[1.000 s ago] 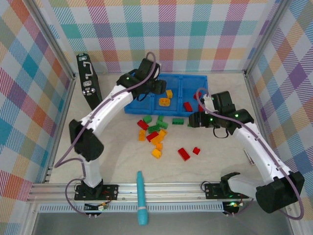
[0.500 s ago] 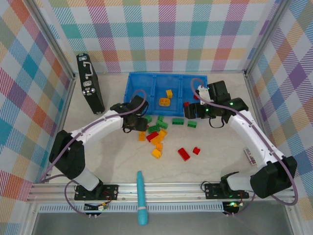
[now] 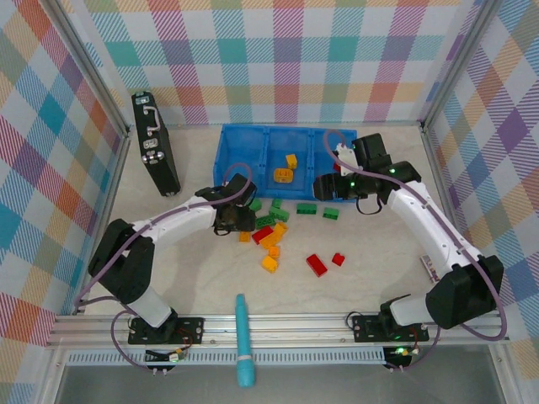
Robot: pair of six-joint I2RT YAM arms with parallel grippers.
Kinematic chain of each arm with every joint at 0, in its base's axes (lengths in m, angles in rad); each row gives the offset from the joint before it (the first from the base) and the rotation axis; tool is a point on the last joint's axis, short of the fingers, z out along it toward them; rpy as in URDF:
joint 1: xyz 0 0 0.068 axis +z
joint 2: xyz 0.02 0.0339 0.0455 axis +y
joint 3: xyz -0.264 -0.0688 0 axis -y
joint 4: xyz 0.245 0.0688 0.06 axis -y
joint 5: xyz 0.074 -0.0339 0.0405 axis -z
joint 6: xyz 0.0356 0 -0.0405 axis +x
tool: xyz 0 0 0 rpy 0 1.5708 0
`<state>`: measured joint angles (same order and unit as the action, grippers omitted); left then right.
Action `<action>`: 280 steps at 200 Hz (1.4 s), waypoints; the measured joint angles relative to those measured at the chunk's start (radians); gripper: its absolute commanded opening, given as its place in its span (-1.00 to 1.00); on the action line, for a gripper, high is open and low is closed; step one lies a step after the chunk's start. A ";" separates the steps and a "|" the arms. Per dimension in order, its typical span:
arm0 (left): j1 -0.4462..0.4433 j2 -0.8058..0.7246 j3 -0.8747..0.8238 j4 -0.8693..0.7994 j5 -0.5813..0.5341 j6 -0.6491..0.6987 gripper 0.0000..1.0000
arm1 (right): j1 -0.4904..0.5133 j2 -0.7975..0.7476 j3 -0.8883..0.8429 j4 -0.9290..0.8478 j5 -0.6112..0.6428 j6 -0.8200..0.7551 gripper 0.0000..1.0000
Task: Sort the legos into containers by color
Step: Pick up the lego from the center of the table.
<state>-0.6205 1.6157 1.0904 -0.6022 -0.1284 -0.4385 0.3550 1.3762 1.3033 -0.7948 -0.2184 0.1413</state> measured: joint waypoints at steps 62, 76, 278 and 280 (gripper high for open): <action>0.000 0.084 -0.002 0.046 0.024 -0.018 0.28 | 0.000 0.018 0.000 0.000 -0.002 0.000 0.51; 0.000 0.098 -0.002 0.058 0.032 -0.018 0.29 | 0.000 0.032 0.000 0.000 -0.003 0.000 0.51; 0.000 0.272 0.597 -0.231 0.063 0.101 -0.41 | 0.000 0.048 -0.024 0.016 0.036 0.001 0.57; 0.000 0.277 0.621 -0.233 0.063 0.108 -0.41 | 0.000 0.048 -0.025 0.016 0.037 0.001 0.57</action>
<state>-0.6205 1.8927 1.7115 -0.8352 -0.0650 -0.3302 0.3550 1.4239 1.2781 -0.7792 -0.1814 0.1421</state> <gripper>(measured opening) 0.321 0.786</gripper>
